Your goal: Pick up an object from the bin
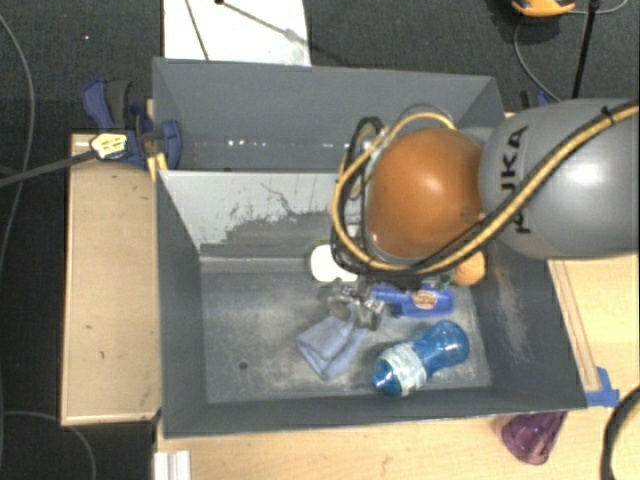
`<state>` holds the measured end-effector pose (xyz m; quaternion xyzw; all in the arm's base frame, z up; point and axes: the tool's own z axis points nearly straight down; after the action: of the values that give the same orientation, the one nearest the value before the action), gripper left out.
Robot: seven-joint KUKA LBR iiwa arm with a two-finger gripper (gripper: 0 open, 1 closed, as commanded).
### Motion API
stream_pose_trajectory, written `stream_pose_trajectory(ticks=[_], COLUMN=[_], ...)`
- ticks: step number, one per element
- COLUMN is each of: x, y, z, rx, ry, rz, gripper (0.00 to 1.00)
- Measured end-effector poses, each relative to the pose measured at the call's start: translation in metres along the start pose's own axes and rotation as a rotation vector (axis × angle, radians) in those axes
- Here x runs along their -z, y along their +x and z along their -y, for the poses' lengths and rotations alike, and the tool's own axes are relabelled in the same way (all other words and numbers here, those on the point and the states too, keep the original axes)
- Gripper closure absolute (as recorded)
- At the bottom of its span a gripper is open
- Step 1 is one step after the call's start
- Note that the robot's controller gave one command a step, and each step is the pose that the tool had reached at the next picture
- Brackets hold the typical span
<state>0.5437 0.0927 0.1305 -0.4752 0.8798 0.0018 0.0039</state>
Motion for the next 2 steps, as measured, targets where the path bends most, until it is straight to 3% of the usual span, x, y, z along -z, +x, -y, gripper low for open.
stream_pose_trajectory(ticks=[1, 2], x=[0.052, -0.06], y=[0.015, -0.047], z=[-0.007, -0.003], rx=[-0.022, -0.069], ry=[-0.007, 0.0], rz=[-0.004, 0.004], gripper=[1.0, 1.0])
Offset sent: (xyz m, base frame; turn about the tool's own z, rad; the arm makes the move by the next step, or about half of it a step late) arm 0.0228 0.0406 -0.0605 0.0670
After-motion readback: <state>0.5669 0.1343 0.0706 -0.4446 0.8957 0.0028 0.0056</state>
